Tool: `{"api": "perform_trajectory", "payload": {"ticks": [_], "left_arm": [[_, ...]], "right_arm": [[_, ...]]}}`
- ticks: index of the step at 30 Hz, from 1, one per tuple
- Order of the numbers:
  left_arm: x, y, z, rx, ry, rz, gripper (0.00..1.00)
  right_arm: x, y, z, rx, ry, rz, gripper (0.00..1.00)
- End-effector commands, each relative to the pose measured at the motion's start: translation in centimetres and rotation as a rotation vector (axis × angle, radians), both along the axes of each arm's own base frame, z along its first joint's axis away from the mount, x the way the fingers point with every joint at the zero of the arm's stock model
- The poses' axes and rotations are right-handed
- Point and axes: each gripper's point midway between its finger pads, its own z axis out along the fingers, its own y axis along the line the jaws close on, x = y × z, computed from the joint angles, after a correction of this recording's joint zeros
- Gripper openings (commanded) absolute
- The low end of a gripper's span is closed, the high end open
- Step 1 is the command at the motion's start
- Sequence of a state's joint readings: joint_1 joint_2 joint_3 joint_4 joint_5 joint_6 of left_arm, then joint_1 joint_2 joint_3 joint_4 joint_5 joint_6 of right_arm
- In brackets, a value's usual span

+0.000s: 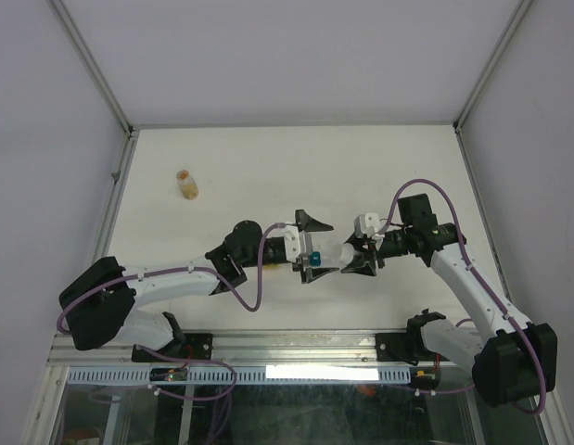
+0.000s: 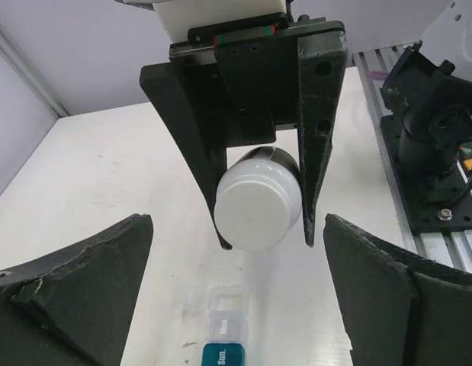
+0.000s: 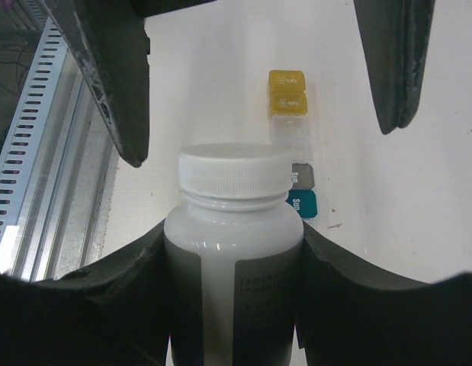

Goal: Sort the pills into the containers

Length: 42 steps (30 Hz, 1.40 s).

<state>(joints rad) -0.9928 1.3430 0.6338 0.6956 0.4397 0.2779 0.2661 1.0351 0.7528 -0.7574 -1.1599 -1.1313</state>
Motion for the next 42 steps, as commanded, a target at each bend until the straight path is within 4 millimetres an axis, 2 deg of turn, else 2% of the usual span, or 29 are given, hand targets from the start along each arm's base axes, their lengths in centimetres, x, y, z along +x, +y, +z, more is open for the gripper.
{"api": "perform_trajectory", "payload": {"ticks": [1, 8, 12, 15, 24, 30, 33, 38, 42], "left_arm": [[1.1, -0.8, 2.3, -0.048, -0.084, 0.007, 0.95], [1.3, -1.4, 2.1, -0.039, -0.067, -0.004, 0.83], [1.6, -1.6, 2.1, -0.033, -0.056, 0.004, 0.71], [1.5, -1.7, 2.2, -0.038, -0.048, 0.001, 0.67], [1.3, -1.9, 2.1, -0.023, -0.033, -0.022, 0.39], [0.7, -1.8, 2.5, -0.051, 0.018, -0.034, 0.14], [0.6, -1.4, 3.3, -0.103, 0.111, -0.011, 0.01], [0.9, 0.2, 5.3, -0.288, 0.405, 0.073, 0.00], [1.7, 1.1, 5.8, -0.385, 0.631, 0.143, 0.00]], "right_arm": [[0.1, 0.4, 1.1, 0.033, -0.037, 0.023, 0.00], [0.1, 0.4, 1.1, 0.032, -0.036, 0.022, 0.00], [0.1, 0.4, 1.1, 0.033, -0.036, 0.022, 0.00], [0.2, 0.4, 1.1, 0.032, -0.037, 0.022, 0.00], [0.2, 0.3, 1.1, 0.031, -0.037, 0.021, 0.00], [0.2, 0.3, 1.0, 0.027, -0.038, 0.019, 0.00], [0.3, 0.3, 1.0, 0.024, -0.040, 0.014, 0.00], [0.6, 0.2, 0.8, 0.017, -0.037, 0.004, 0.00], [0.6, 0.2, 0.8, 0.015, -0.034, 0.004, 0.00]]}}
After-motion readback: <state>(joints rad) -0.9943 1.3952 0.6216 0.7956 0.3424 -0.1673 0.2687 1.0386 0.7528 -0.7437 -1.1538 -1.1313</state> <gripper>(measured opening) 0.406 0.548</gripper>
